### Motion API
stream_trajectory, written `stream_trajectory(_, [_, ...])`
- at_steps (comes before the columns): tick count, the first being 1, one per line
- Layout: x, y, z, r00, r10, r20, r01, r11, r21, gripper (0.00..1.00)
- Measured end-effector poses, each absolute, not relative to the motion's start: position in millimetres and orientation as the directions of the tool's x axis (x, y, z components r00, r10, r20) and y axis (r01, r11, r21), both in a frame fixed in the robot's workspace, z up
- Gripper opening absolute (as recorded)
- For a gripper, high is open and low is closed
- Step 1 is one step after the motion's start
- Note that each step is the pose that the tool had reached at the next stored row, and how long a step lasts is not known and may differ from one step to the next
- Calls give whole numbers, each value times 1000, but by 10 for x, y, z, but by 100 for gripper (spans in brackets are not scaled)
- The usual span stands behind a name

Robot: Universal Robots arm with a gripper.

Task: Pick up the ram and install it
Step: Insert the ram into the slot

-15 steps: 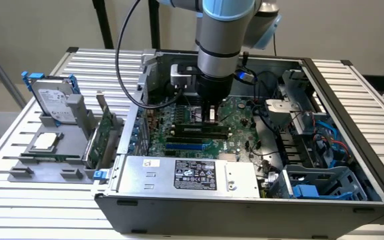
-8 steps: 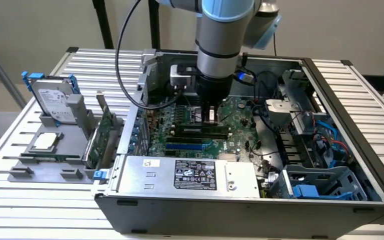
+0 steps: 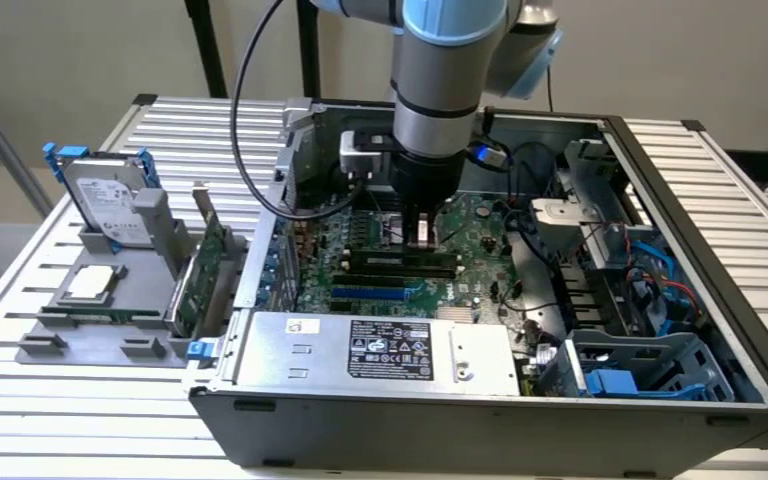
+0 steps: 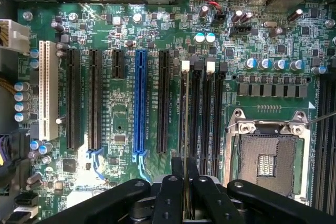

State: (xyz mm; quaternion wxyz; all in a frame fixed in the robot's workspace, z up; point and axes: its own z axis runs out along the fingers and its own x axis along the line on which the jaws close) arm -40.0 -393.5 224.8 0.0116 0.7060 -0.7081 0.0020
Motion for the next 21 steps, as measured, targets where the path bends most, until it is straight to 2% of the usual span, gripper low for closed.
stream_trajectory(12, [-401,-3930,2214,-3,-1000,19,-1000,3,13,0])
stream_trajectory(13, [-401,-3930,2212,-3,-1000,19,-1000,3,14,100])
stream_trajectory(21, [-405,-3930,2256,-3,-1000,18,-1000,3,14,100])
